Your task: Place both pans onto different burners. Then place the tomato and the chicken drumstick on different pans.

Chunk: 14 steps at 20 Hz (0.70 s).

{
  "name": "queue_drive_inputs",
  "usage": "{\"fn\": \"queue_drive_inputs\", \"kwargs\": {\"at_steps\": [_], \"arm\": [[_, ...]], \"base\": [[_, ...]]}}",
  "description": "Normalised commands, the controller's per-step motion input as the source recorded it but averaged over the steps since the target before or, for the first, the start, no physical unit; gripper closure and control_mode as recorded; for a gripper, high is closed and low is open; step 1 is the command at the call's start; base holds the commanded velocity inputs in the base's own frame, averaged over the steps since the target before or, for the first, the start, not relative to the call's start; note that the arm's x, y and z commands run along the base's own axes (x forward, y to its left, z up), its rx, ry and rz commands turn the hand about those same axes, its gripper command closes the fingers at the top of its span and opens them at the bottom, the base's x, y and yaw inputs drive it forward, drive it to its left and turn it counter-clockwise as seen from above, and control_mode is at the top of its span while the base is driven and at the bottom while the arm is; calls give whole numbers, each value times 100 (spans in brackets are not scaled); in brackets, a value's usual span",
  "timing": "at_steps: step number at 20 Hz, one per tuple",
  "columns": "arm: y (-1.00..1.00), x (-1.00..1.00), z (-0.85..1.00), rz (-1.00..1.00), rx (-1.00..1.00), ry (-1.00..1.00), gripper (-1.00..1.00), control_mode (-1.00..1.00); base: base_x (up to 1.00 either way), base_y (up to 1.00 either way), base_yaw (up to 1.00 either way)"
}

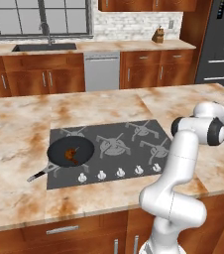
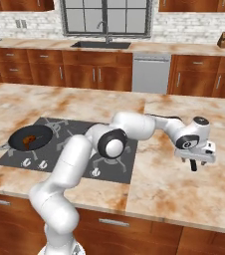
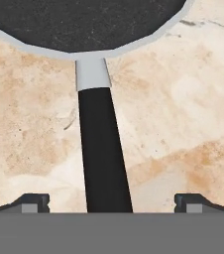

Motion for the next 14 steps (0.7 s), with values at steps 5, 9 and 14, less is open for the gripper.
{"fn": "queue_drive_inputs", "kwargs": {"at_steps": [5,9,14], "arm": [[0,4,-26,0,0,1,100,-100],[0,6,-3,0,0,-1,100,-100],[31,-19,18,7,-2,-13,100,-100]], "base": [[0,0,0],[0,0,0],[0,0,0]]}}
